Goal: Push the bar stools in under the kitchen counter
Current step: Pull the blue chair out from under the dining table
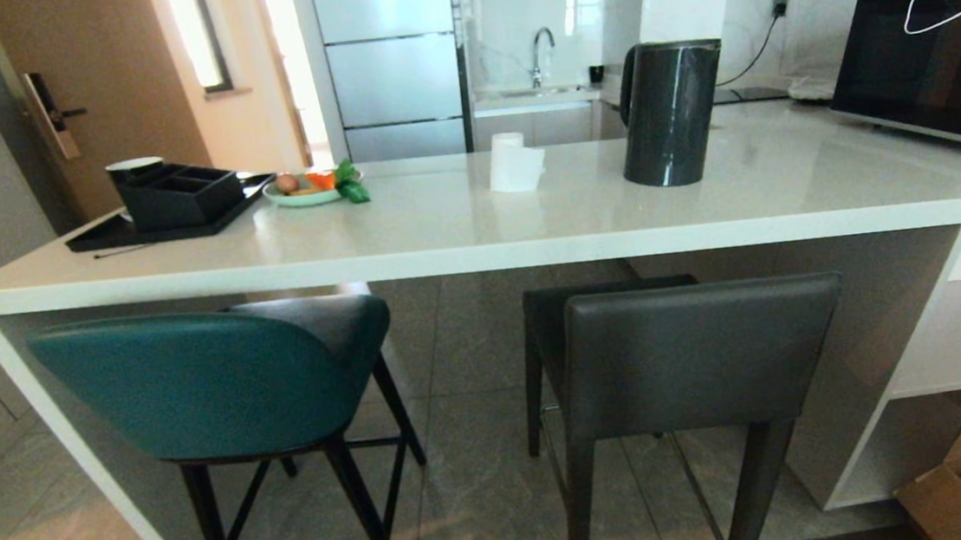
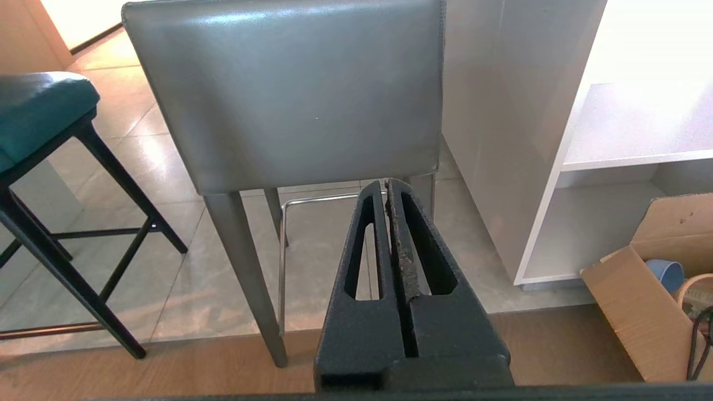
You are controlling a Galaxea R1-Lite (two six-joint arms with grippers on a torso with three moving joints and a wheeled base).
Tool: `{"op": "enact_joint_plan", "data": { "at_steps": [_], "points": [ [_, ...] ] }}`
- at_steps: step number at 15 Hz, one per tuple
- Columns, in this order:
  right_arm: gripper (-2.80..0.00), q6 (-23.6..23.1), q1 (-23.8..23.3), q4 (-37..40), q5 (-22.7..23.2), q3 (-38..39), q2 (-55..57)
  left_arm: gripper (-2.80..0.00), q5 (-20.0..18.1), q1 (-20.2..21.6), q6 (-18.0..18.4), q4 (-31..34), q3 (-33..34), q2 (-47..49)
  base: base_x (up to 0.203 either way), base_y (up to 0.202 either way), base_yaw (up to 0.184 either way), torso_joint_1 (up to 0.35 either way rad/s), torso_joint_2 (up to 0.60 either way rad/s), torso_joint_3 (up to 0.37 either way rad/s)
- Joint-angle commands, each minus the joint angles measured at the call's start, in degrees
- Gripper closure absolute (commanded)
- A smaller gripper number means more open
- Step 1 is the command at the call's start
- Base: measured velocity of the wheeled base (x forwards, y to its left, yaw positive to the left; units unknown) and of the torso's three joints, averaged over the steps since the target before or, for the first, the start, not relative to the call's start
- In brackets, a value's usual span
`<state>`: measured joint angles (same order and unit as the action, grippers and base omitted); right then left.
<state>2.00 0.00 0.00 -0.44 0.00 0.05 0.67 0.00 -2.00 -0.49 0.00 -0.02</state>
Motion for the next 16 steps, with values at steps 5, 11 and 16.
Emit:
{"op": "enact_joint_plan", "data": {
  "at_steps": [5,11,16],
  "points": [
    [0.0,0.0,0.0,0.0,0.0,0.3,0.0,0.0,0.0,0.0,0.0,0.0,0.3,0.1,0.0,0.0,0.0,0.0,0.0,0.0],
    [0.0,0.0,0.0,0.0,0.0,0.3,0.1,0.0,0.0,0.0,0.0,0.0,0.2,0.0,0.0,0.0,0.0,-0.018,0.04,0.025],
    [0.0,0.1,0.0,0.0,0.0,0.3,0.1,0.0,0.0,0.0,0.0,0.0,0.3,0.0,0.0,0.0,0.0,-0.152,0.41,0.257]
  ]
}}
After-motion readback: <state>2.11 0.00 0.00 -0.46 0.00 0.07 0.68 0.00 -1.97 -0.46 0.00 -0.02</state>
